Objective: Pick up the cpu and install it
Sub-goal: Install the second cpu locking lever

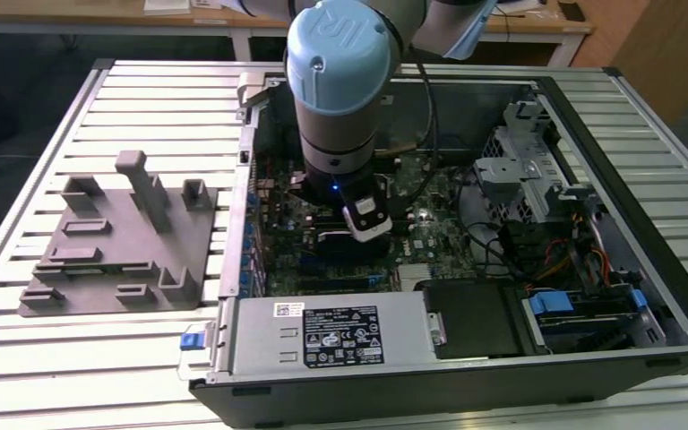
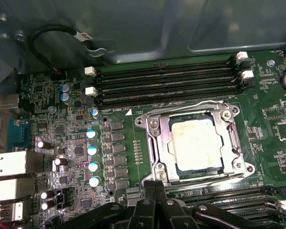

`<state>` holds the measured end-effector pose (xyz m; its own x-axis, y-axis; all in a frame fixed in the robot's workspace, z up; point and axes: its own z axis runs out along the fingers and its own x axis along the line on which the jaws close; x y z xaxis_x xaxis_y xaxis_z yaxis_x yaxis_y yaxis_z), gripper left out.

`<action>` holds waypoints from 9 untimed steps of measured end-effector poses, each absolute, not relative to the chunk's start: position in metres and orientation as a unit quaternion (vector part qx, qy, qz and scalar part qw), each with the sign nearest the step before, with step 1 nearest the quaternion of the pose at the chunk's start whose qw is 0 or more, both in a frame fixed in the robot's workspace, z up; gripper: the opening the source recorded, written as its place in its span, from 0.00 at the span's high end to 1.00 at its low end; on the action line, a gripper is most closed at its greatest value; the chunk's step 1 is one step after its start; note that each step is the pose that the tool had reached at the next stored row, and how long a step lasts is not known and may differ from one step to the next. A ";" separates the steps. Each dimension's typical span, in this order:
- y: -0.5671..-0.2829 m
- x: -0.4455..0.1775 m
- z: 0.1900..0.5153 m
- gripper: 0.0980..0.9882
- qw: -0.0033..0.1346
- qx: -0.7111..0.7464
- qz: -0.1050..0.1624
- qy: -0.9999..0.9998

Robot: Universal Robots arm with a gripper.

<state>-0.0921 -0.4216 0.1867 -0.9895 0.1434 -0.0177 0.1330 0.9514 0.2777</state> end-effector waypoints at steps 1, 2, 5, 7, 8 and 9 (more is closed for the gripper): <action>-0.422 -0.092 0.187 0.99 0.019 0.070 0.139 0.988; -0.422 -0.092 0.187 0.99 0.019 0.070 0.139 0.988; -0.421 -0.092 0.189 0.99 0.019 0.070 0.141 0.987; -0.421 -0.092 0.191 0.99 0.019 0.070 0.142 0.987; -0.421 -0.092 0.192 0.99 0.019 0.070 0.141 0.987; -0.421 -0.092 0.192 0.99 0.019 0.070 0.141 0.987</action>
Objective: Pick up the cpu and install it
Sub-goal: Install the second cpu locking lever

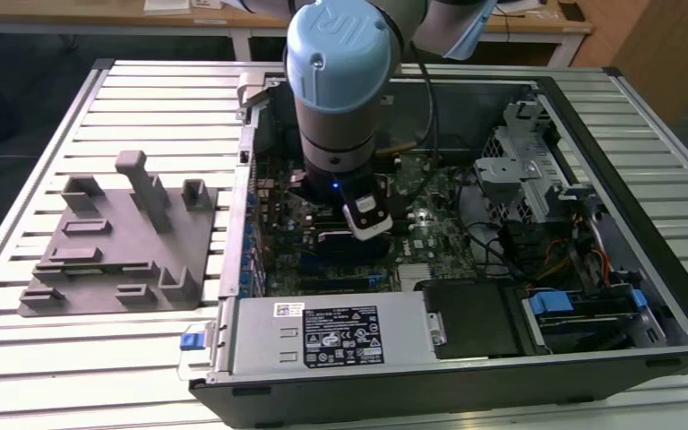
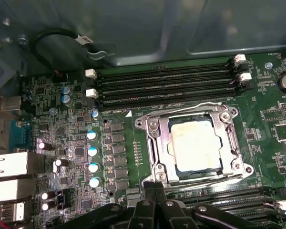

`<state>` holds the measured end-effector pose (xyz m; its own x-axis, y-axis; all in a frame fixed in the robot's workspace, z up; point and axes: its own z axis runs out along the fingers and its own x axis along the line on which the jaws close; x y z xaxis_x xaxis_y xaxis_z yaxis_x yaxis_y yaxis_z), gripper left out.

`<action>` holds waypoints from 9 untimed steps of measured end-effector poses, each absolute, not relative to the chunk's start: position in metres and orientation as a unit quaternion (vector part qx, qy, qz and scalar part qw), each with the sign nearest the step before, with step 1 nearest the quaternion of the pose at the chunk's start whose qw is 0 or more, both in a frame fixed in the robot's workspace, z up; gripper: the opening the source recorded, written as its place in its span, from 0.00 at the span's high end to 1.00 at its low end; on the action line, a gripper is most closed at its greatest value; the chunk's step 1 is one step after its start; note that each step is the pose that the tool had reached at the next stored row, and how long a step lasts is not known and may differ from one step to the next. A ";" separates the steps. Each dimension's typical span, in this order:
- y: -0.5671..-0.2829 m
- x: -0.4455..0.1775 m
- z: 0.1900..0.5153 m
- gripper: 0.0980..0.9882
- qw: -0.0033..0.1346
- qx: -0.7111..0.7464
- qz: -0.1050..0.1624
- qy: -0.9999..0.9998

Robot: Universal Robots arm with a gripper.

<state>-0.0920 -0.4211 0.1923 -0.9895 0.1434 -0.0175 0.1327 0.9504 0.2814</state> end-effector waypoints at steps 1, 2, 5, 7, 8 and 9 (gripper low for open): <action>-0.421 -0.092 0.192 0.99 0.019 0.070 0.141 0.987; -0.421 -0.092 0.192 0.99 0.019 0.070 0.141 0.987; -0.421 -0.092 0.192 0.99 0.019 0.070 0.142 0.987; -0.421 -0.092 0.192 0.99 0.019 0.070 0.144 0.987; -0.421 -0.092 0.192 0.99 0.019 0.070 0.145 0.987; -0.421 -0.092 0.191 0.99 0.019 0.070 0.147 0.986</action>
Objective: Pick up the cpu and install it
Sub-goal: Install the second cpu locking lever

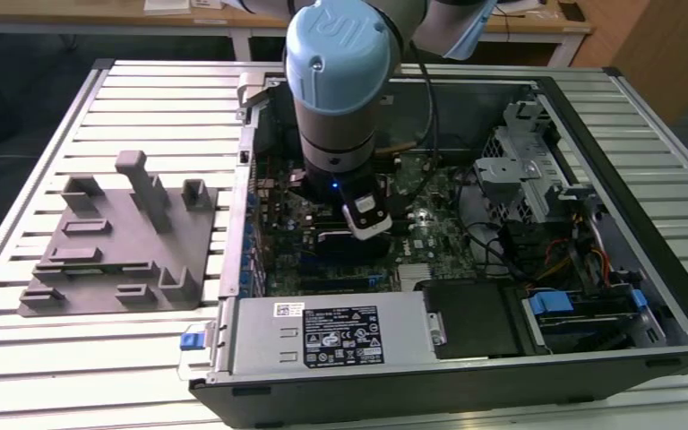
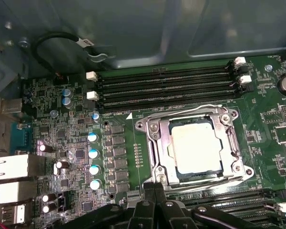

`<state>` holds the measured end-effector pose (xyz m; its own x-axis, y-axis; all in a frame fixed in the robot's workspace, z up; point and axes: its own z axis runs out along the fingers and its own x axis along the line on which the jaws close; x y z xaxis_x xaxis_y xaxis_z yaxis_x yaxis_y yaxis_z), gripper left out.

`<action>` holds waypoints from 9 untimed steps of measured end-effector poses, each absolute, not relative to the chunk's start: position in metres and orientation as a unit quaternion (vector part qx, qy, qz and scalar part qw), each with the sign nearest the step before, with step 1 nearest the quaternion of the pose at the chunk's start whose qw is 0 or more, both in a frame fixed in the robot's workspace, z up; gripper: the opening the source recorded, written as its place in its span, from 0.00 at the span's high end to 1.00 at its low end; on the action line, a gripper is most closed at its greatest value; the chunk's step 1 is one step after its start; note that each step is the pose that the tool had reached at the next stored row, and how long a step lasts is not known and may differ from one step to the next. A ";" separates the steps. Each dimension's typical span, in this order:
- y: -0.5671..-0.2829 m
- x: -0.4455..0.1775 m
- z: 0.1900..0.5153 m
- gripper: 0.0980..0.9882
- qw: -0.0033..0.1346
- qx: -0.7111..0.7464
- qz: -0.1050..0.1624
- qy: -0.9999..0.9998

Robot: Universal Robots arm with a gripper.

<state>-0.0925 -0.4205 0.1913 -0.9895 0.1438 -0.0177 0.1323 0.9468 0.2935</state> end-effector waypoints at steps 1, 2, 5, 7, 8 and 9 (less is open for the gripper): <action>-0.420 -0.093 0.191 0.99 0.020 0.070 0.149 0.986; -0.420 -0.093 0.190 0.99 0.020 0.070 0.150 0.986; -0.420 -0.093 0.188 0.99 0.021 0.070 0.152 0.986; -0.420 -0.094 0.189 0.99 0.021 0.070 0.152 0.986; -0.420 -0.093 0.190 0.99 0.021 0.070 0.153 0.986; -0.420 -0.093 0.192 0.99 0.021 0.070 0.153 0.986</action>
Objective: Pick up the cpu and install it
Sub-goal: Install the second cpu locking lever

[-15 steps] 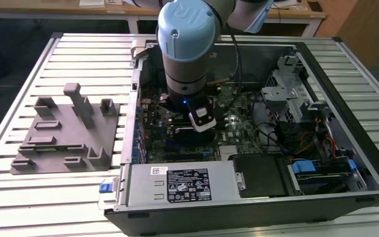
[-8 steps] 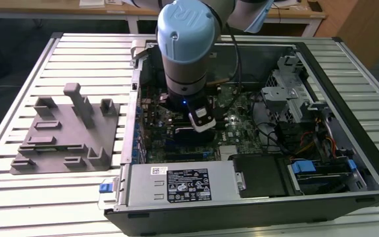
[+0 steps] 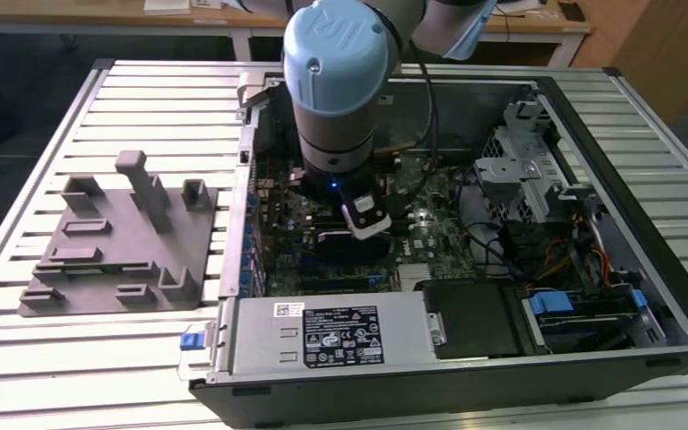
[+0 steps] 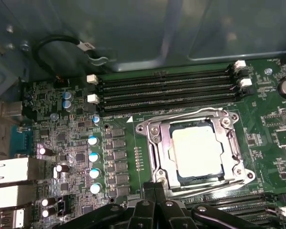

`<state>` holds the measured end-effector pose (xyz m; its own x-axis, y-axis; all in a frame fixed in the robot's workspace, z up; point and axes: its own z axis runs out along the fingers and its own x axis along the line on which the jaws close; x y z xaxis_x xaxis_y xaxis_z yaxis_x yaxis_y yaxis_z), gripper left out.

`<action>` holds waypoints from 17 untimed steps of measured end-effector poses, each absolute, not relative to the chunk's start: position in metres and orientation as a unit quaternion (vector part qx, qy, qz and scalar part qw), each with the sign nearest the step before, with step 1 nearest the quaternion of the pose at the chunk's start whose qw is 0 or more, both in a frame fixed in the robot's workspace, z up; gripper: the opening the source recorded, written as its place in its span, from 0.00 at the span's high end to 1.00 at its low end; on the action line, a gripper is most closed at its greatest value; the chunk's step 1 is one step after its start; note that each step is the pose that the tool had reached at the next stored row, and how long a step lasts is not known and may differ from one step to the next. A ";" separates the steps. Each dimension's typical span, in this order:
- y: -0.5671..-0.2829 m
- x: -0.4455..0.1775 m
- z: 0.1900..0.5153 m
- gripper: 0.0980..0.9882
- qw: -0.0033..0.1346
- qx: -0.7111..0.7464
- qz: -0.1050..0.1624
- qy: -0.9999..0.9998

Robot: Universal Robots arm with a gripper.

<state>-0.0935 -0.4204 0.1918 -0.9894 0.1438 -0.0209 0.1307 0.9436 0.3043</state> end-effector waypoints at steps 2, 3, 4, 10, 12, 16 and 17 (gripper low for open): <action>-0.420 -0.094 0.197 0.99 0.021 0.070 0.152 0.986; -0.420 -0.094 0.199 0.99 0.021 0.070 0.153 0.986; -0.420 -0.093 0.202 0.99 0.021 0.070 0.153 0.986; -0.419 -0.093 0.209 0.99 0.022 0.070 0.146 0.987; -0.417 -0.093 0.209 0.99 0.022 0.070 0.144 0.987; -0.410 -0.088 0.209 0.99 0.022 0.069 0.142 0.987; -0.408 -0.087 0.209 0.99 0.022 0.069 0.141 0.987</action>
<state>-0.0865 -0.4078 0.2090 -0.9894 0.1434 -0.0241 0.1310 0.9507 0.2810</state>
